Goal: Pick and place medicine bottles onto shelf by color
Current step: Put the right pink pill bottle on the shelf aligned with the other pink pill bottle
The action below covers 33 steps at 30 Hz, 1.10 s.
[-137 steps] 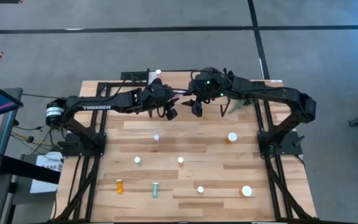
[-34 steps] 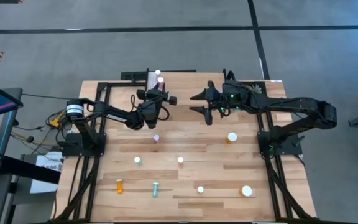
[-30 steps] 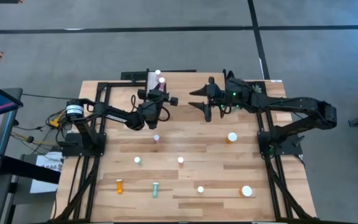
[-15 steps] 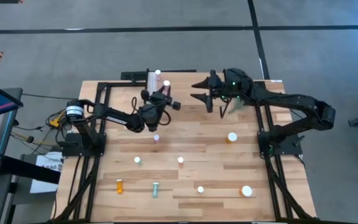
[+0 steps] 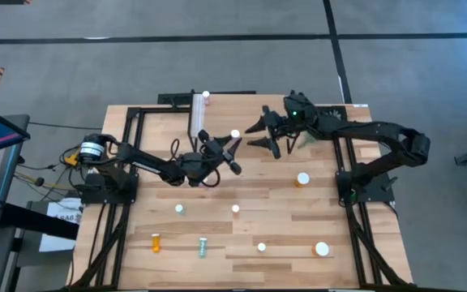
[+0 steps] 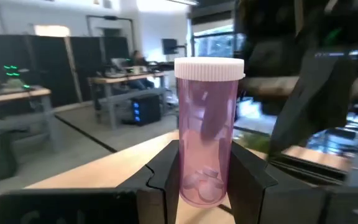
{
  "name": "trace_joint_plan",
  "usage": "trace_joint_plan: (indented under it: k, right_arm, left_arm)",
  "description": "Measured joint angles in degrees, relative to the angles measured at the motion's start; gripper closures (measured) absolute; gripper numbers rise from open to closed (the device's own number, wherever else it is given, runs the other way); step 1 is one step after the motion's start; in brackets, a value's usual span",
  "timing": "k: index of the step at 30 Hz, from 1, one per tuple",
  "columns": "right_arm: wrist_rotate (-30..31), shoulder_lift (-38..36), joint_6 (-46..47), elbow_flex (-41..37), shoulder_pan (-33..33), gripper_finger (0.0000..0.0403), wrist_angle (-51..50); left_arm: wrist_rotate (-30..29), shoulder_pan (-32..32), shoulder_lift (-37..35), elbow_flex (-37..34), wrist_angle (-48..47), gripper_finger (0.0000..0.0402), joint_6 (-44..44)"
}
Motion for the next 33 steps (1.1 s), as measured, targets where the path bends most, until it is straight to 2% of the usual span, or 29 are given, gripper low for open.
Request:
trace_joint_plan:
  k: [4,7,10,14,20,28,33]
  right_arm:
    - [-2.2,1.2,2.0,-3.6,-0.4,0.0173,8.5]
    - [-3.7,1.1,4.2,-6.4,-0.4,0.0173,16.4]
    - [-4.9,1.2,6.5,-8.8,0.5,0.0173,25.5]
    - [-5.0,1.2,8.3,-10.1,2.1,0.0173,31.2]
    - [-3.0,1.2,8.9,-10.2,5.1,0.0173,32.6]
    - [2.5,1.2,9.7,-10.2,7.2,0.0173,32.9]
    - [3.2,1.2,12.2,-10.2,7.4,0.0173,33.2]
  left_arm:
    - [2.1,-0.8,-4.3,0.0,-9.6,0.0313,-3.3]
    - [7.5,-0.7,-6.7,0.0,-14.4,0.0313,-7.2]
    - [12.0,-0.5,-7.0,0.0,-14.6,0.0313,-8.3]
    - [14.9,-0.5,-7.0,0.0,-13.9,0.0313,-9.0]
    - [19.7,-0.5,-7.0,0.0,-12.7,0.0313,-8.8]
    - [21.3,-0.5,-7.0,0.0,-13.4,0.0313,-8.9]
    - [21.5,0.0,-6.4,0.0,-13.6,0.0313,-9.4]
